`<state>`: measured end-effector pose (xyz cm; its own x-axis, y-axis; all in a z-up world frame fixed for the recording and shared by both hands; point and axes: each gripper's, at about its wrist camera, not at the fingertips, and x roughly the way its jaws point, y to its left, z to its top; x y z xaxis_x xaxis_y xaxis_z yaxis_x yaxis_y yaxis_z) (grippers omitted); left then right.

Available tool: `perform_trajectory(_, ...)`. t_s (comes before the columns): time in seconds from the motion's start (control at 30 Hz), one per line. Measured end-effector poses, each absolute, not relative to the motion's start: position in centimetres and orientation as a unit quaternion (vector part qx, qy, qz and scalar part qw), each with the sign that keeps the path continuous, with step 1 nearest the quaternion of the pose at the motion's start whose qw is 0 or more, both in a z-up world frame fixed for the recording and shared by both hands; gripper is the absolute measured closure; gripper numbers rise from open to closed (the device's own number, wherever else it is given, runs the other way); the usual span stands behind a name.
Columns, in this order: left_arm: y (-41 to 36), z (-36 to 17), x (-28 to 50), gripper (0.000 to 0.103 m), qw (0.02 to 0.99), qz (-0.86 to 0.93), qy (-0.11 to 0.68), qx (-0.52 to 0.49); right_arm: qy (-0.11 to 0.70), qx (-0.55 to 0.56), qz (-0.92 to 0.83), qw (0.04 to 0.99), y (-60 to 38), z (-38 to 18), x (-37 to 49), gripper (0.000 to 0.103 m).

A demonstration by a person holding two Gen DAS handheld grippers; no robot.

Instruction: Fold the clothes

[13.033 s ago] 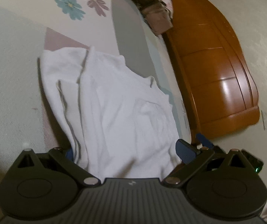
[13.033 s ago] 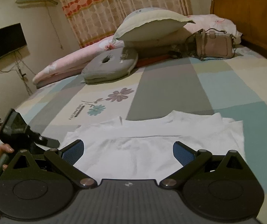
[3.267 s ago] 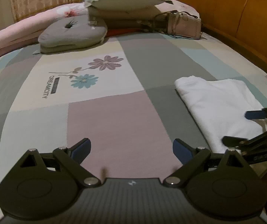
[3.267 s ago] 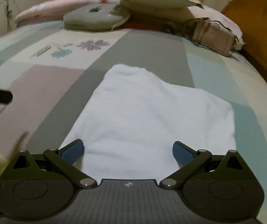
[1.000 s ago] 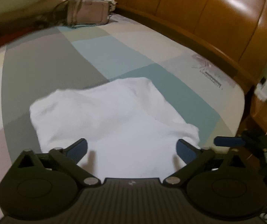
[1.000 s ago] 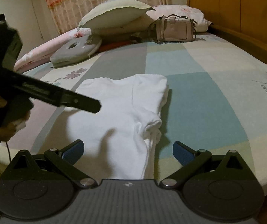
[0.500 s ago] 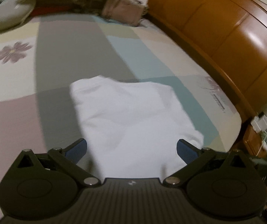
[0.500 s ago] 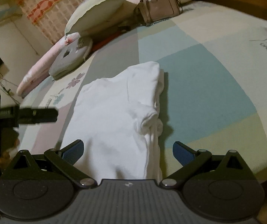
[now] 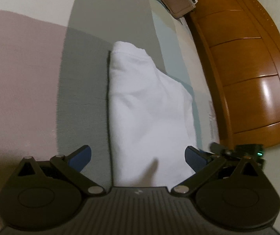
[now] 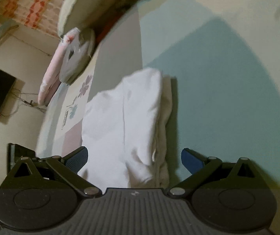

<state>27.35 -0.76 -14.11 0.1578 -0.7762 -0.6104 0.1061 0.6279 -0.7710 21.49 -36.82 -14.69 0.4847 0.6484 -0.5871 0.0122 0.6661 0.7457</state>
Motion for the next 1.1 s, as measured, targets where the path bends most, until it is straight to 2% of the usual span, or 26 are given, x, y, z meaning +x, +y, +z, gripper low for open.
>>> perform_trajectory(0.23,-2.8,-15.3,29.9,0.002,0.678,-0.340,0.570,-0.316,0.454,0.396,0.227,0.765,-37.0,-15.7,23.8,0.000)
perform_trajectory(0.47,-5.1,-15.6,32.6,0.002,0.685,-0.343,0.559,-0.316,0.456,0.391,0.235,0.764,-36.0,-15.6,26.5,0.000)
perform_trajectory(0.83,-4.7,-15.6,29.5,0.002,0.656,-0.382,0.585,-0.287,0.475,0.370,0.282,0.747,-35.5,-15.7,22.3,0.000)
perform_trajectory(1.1,-6.9,-15.2,31.6,0.002,0.670,-0.382,0.570,-0.283,0.459,0.399,0.272,0.745,-35.8,-15.9,24.7,0.000)
